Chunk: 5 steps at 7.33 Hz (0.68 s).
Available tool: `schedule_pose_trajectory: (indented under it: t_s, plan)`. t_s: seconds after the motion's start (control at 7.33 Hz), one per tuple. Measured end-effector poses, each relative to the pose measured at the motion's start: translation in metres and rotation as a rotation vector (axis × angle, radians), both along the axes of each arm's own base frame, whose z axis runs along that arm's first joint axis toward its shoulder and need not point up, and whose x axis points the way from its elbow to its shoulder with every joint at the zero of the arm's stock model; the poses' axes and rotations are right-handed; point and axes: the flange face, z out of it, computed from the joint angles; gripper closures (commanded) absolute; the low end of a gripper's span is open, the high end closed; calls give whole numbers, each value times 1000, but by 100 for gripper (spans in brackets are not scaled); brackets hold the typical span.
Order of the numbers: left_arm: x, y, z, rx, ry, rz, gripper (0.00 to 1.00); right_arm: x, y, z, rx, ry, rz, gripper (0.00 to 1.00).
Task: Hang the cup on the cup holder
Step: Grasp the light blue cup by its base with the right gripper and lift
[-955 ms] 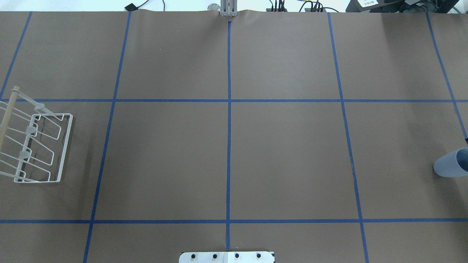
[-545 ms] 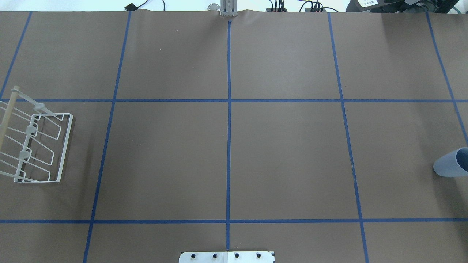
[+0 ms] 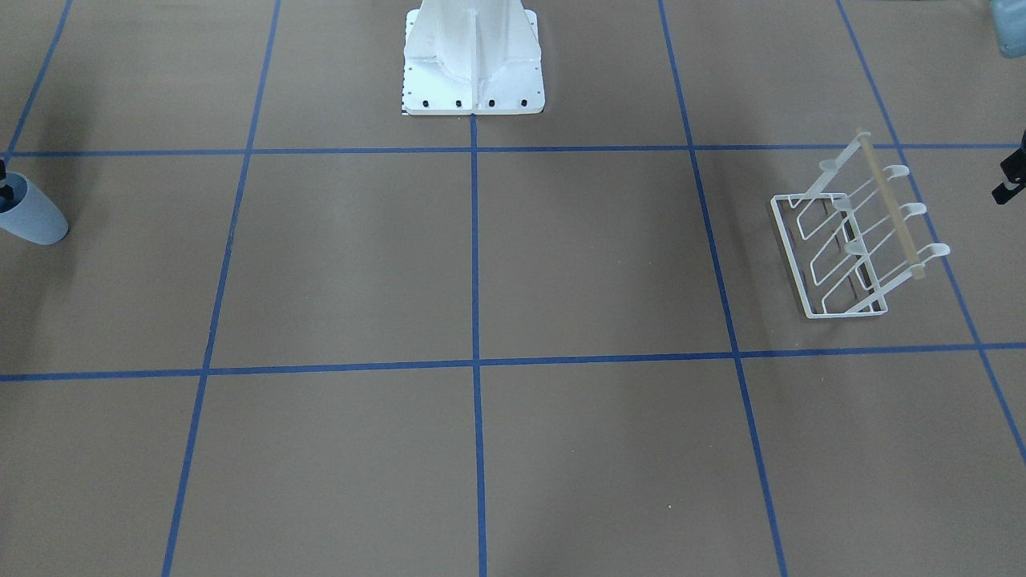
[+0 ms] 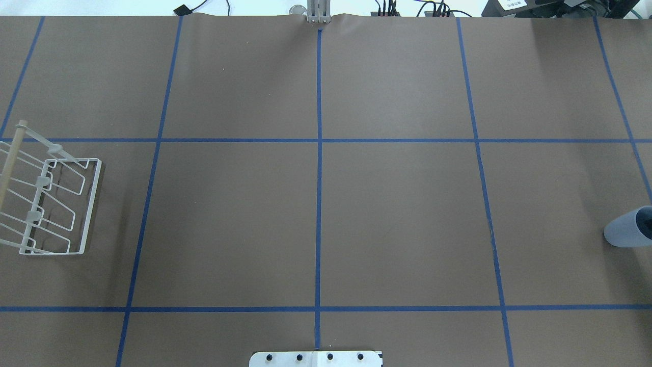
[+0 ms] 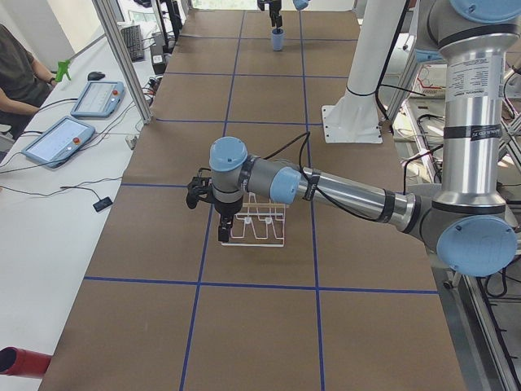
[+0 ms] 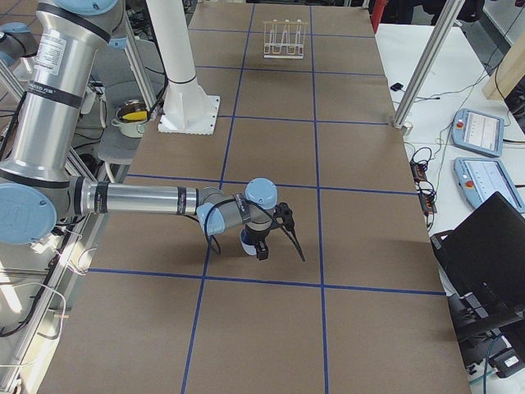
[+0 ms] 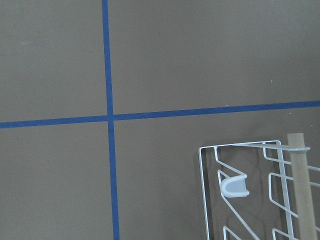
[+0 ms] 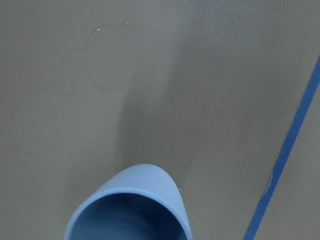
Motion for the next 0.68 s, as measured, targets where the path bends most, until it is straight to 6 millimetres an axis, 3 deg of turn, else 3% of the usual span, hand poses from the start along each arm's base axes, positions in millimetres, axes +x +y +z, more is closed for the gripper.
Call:
schedule_pose_trajectory:
  t_s: [0.14,0.27,0.41,0.68]
  plan:
    - [0,0,0,0,0,0,2,-1,-2,9,-12,2,-1,20]
    - [0,0,-1,1,0,-1,2,-2,-3,13,-19,0,-2,82]
    - [0,0,-1,1,1,-1,2,-2,-2,14,-26,-5,-3,100]
    - [0,0,-3,3,2,-2,2,-1,1,17,-37,-7,-3,100]
